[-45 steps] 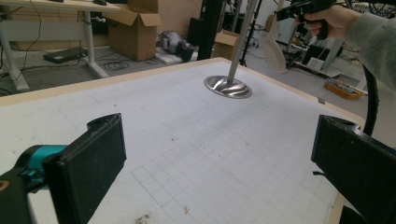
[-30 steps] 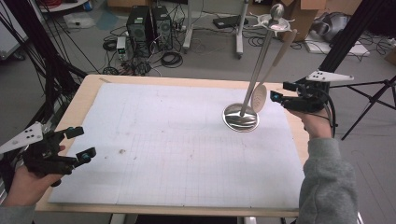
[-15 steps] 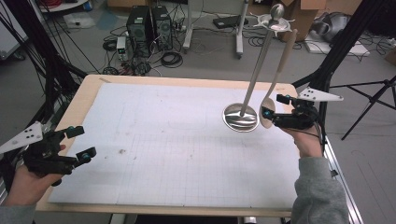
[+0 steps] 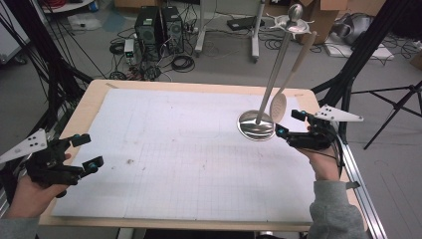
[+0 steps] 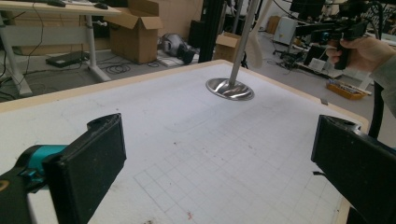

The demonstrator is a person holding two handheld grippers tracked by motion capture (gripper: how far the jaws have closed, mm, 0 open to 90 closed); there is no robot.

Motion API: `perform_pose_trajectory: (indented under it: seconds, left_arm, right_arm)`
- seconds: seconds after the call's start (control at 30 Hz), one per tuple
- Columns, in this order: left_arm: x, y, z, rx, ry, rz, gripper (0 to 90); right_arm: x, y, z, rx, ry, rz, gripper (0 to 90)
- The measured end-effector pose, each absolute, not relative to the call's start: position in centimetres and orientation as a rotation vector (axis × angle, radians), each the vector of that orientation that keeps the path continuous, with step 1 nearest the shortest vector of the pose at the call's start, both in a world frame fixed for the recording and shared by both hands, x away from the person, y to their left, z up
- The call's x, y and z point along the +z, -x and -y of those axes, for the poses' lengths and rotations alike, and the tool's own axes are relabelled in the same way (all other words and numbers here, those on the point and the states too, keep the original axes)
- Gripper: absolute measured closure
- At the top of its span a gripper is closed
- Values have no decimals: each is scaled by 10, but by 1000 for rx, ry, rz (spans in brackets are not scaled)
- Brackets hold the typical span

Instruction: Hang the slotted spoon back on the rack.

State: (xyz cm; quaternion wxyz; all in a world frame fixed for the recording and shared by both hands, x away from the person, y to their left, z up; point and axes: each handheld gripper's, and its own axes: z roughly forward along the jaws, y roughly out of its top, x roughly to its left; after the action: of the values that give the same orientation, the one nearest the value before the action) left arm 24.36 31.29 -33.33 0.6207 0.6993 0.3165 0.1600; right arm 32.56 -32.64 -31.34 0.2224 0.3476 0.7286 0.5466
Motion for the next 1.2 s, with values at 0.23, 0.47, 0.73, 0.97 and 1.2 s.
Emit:
perform_pose_trajectory:
  seconds: [0.23,0.47,0.73,0.97,1.2]
  left_arm:
    - [-334,-246,-312,369,-1609,-726,35]
    - [-334,-248,-308,370,-1606,-720,35]
    - [-334,-248,-309,383,-1602,-723,35]
    - [-333,-246,-308,395,-1602,-726,35]
    - [-331,-244,-305,401,-1609,-715,35]
  right_arm:
    - [-318,-315,327,1520,-964,-2002,138]
    - [-326,-305,325,1521,-954,-2017,137]
    - [-327,-293,329,1530,-925,-2023,130]
    - [-333,-284,330,1528,-915,-2025,125]
    - [-337,-275,335,1560,-957,-2007,115]
